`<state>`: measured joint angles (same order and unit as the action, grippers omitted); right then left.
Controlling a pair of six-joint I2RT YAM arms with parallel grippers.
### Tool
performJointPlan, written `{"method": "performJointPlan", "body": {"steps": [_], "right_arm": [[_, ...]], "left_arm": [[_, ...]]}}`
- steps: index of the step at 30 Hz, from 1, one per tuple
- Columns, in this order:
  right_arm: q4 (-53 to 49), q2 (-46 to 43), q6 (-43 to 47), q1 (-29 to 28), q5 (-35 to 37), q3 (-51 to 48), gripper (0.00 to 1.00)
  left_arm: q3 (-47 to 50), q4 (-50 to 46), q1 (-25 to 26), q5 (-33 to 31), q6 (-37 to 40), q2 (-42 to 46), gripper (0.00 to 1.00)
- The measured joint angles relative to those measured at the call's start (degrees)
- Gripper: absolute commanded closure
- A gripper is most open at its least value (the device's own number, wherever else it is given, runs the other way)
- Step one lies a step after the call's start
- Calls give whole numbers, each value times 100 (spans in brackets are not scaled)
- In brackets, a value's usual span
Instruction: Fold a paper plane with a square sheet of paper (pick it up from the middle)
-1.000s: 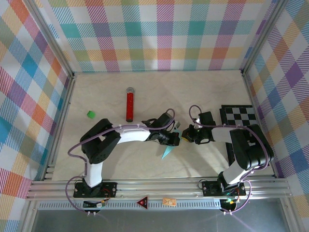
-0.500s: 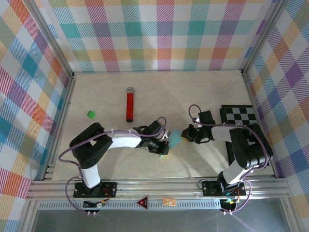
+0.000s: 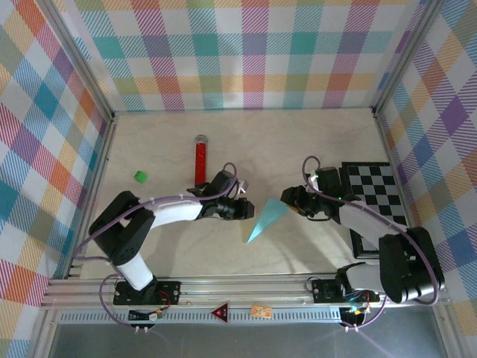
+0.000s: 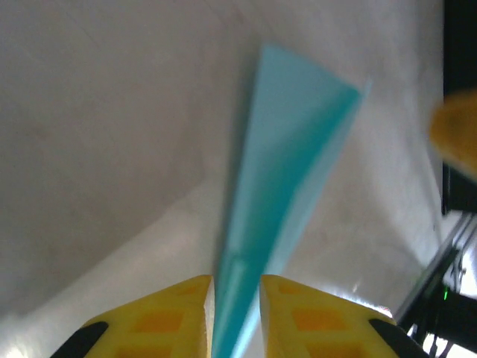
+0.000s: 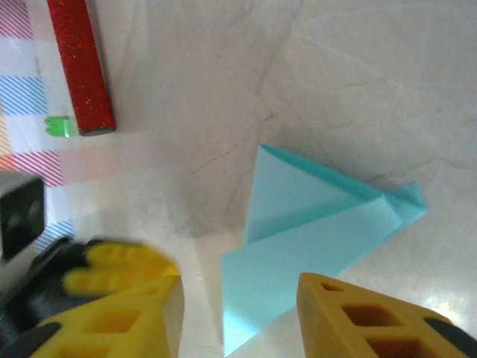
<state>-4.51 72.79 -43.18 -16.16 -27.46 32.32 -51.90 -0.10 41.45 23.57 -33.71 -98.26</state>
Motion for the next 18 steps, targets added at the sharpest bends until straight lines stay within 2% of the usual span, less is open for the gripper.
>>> {"method": "performJointPlan", "body": {"steps": [6, 12, 18], "right_arm": [[-17, 33, -310, -9, -175, -459, 54], [-11, 245, -400, -76, -319, -448, 56], [-2, 553, -428, -164, -348, -343, 66]], "left_arm": [[-570, 26, -153, 181, -81, -859, 76], [-859, 90, -153, 671, -101, -1241, 73], [-1049, 140, -203, 1056, -103, -1467, 73]]}}
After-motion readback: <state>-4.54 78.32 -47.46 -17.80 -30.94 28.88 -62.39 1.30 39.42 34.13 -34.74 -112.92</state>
